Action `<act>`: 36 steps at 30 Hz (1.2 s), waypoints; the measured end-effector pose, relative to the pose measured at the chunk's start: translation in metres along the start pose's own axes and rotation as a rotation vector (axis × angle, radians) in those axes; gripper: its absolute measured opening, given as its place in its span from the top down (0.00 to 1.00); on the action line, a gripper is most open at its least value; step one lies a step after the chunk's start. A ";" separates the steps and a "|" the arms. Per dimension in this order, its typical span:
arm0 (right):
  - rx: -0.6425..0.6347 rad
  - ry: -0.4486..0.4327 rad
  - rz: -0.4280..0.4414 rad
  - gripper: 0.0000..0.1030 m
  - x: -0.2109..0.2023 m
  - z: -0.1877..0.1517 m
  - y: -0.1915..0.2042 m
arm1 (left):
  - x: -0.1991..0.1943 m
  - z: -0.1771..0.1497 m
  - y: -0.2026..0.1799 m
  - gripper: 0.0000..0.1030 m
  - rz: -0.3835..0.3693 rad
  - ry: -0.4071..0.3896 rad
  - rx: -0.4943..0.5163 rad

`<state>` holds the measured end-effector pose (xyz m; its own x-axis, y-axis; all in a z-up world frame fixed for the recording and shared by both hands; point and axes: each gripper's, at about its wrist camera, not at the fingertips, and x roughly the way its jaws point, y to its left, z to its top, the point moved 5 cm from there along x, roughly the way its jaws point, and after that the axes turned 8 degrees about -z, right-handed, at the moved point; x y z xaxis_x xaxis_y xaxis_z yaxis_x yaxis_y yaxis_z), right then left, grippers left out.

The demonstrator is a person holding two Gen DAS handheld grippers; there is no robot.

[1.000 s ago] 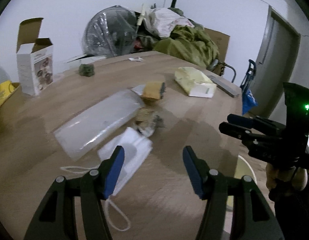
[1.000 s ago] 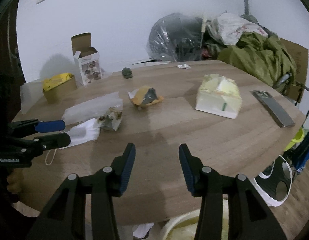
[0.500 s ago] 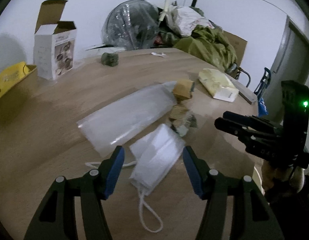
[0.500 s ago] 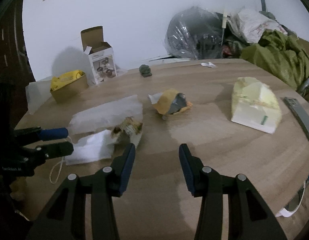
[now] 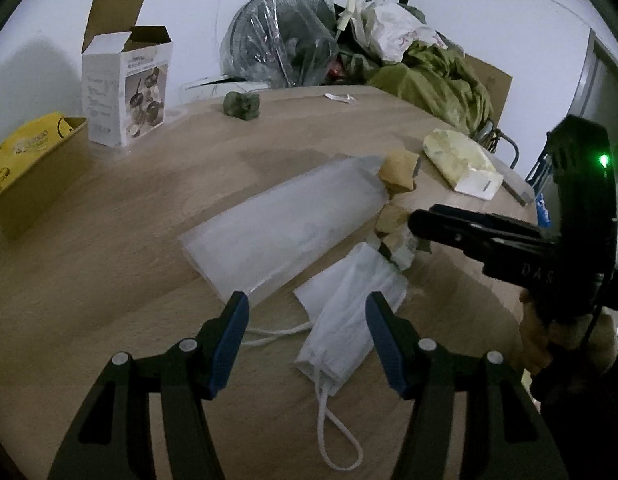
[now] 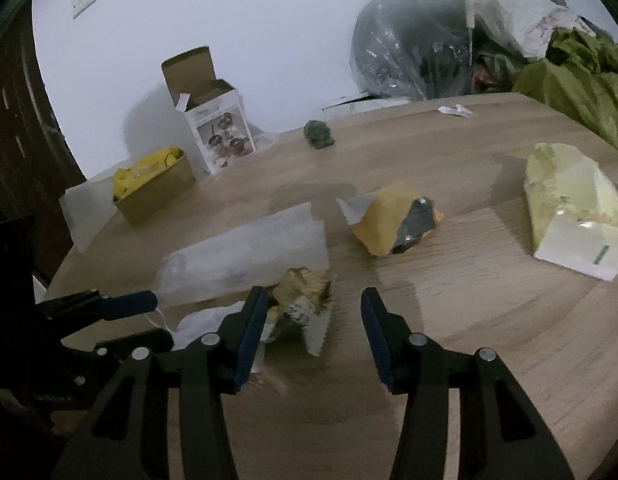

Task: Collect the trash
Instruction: 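Grasp a small brown wrapper with the right tool while the left tool grasps the white face mask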

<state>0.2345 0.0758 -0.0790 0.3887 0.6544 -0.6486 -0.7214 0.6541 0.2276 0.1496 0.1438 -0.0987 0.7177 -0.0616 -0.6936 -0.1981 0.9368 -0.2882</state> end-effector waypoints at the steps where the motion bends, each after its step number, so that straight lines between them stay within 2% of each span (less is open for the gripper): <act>1: 0.000 0.005 -0.003 0.55 0.001 -0.001 0.000 | 0.001 -0.001 0.000 0.41 -0.001 0.004 0.003; 6: -0.011 0.036 -0.006 0.57 0.010 -0.005 0.003 | 0.009 -0.001 -0.005 0.41 0.014 0.032 0.032; 8: -0.015 0.047 -0.005 0.63 0.013 -0.006 0.003 | 0.010 0.000 -0.007 0.41 0.021 0.037 0.045; 10: -0.011 0.053 -0.005 0.64 0.015 -0.007 0.002 | 0.011 0.000 -0.009 0.41 0.013 0.038 0.049; 12: -0.011 0.052 -0.002 0.74 0.014 -0.007 0.002 | 0.013 0.000 -0.012 0.41 0.011 0.049 0.059; 18: -0.034 0.035 0.007 0.85 0.010 -0.010 0.003 | 0.023 -0.003 -0.017 0.41 0.031 0.089 0.082; 26: -0.024 -0.027 -0.019 0.85 -0.013 -0.008 -0.013 | 0.031 0.000 -0.029 0.41 0.052 0.100 0.139; 29: -0.023 -0.024 -0.025 0.85 -0.015 -0.008 -0.018 | 0.036 -0.002 -0.031 0.41 0.079 0.122 0.158; 36: -0.006 -0.033 -0.038 0.85 -0.026 -0.014 -0.026 | 0.036 -0.003 -0.034 0.56 0.080 0.117 0.180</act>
<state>0.2355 0.0365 -0.0788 0.4343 0.6416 -0.6322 -0.7096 0.6761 0.1987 0.1802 0.1089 -0.1152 0.6199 -0.0142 -0.7846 -0.1216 0.9860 -0.1140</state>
